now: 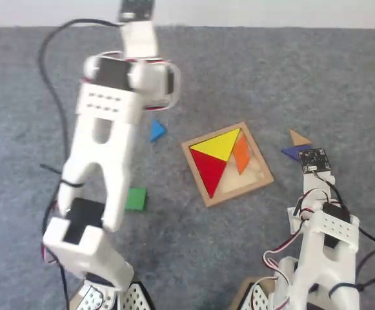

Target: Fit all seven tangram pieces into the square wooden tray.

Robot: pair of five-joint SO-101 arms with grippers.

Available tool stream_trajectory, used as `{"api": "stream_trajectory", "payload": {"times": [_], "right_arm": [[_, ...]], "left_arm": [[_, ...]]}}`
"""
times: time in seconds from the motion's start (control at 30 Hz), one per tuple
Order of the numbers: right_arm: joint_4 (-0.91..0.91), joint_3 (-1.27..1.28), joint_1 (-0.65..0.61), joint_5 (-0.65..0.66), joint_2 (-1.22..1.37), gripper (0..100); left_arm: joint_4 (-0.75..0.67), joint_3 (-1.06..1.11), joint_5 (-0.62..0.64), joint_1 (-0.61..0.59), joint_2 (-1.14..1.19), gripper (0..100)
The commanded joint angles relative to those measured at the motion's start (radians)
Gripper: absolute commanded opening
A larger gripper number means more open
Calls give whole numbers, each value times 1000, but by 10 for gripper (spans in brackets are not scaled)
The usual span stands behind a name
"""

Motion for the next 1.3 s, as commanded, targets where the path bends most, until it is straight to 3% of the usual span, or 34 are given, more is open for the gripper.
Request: {"api": "stream_trajectory", "payload": {"times": [0.0,0.1,0.3,0.6,0.77,0.97,1.07,1.17,1.27], "right_arm": [[-16,-9,5,3,-35,9],[-21,-17,4,3,-35,11],[-107,-133,-2,12,-33,13],[-41,-419,-8,5,-16,51],[-47,-529,-13,-2,150,156],[-39,-867,-18,-2,536,145],[-38,-974,-85,43,688,144],[10,-1028,-170,141,773,144],[38,-1054,-203,152,792,144]], "left_arm": [[140,61,-160,-92,-81,122],[100,240,-199,-132,-94,135],[-146,595,-287,-155,-126,133],[-407,941,-272,-157,-252,130],[-522,1023,-249,-245,-264,130],[-589,1061,-245,-347,-261,130],[-661,1118,-247,-351,-262,130],[-712,1141,-247,-350,-262,130],[-720,1142,-247,-351,-262,130]]}}
